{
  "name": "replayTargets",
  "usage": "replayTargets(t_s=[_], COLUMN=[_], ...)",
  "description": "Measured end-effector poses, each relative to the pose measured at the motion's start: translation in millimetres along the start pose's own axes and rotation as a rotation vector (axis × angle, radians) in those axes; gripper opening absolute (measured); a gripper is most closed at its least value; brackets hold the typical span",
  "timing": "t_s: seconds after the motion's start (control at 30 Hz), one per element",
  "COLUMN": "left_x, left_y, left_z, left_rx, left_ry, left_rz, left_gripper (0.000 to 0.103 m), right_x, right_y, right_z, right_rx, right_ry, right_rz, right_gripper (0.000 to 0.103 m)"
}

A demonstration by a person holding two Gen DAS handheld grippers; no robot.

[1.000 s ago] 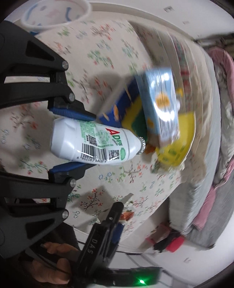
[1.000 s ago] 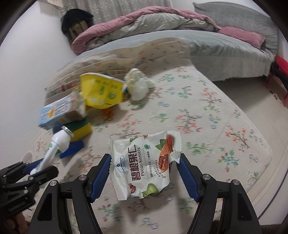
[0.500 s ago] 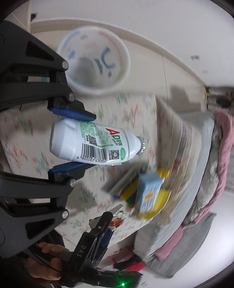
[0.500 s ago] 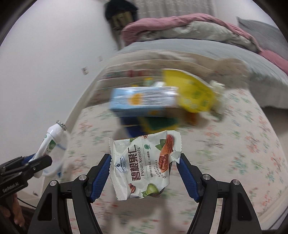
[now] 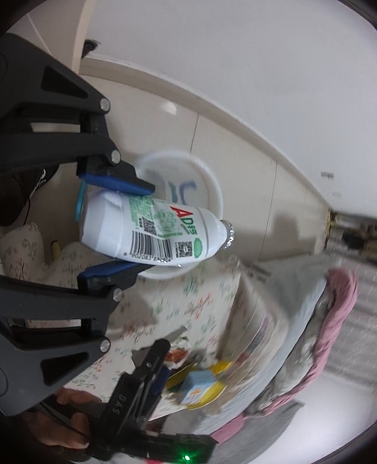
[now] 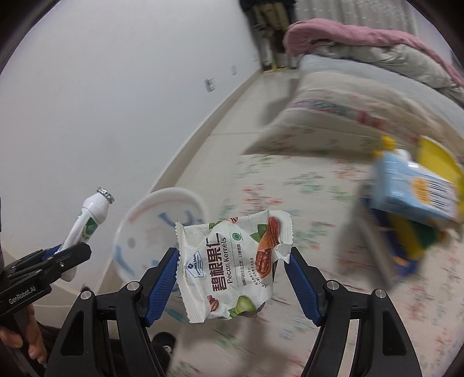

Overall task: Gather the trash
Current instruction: 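Carry the snack bag and bottle over the white bin with both tools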

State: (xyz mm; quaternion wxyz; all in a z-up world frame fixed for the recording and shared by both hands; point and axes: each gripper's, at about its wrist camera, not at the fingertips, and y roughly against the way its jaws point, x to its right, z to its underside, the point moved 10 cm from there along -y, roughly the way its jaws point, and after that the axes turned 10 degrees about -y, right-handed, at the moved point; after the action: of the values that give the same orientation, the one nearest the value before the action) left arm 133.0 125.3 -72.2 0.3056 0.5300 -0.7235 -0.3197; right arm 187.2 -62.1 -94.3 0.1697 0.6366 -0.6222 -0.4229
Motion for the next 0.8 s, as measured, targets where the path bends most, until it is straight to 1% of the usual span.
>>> replayTargets(t_s=[0.2,0.33,0.4,0.43,0.57,0.6,0.63,0.77,0.8], left_x=[-31,-43,-49,-51,-58,-59,-60,-62,-62], left_y=[-1,-7,-9,-10,-13,-13,-14,-16,-18], left_z=[3,7,10,11,14,14,14,15,16], left_rx=[0.010,0.002,-0.003,-0.007,-0.012,-0.013,-0.013,-0.019,-0.022], left_ry=[0.058,0.089,0.099,0.104,0.125,0.129,0.132,0.130,0.131], left_rz=[-0.042,-0.040,-0.039,-0.039,-0.037,-0.035,-0.033,-0.034,-0.034], left_gripper=[0.045,0.045,0.045,0.045,0.045,0.045,0.045,0.045,0.045], right_x=[-43,-65,-75,-79,-86,-87,-86,-84,-84], right_y=[-45,-68,-77,-81,-101,-106,-108,-113,-112], right_z=[0,-1,-2,-3,-3,-3,-3,-5,-5], right_rx=[-0.051,-0.073,-0.071,-0.066,-0.075,-0.079,-0.086,-0.083,-0.082], right_ry=[0.037,0.044,0.042,0.038,0.004,-0.009,-0.017,-0.041,-0.044], right_rz=[-0.046,-0.084,-0.103,-0.115,-0.157,-0.174,-0.174,-0.197,-0.203], right_gripper=[0.075,0.076,0.078,0.081,0.087,0.091,0.092,0.093,0.099])
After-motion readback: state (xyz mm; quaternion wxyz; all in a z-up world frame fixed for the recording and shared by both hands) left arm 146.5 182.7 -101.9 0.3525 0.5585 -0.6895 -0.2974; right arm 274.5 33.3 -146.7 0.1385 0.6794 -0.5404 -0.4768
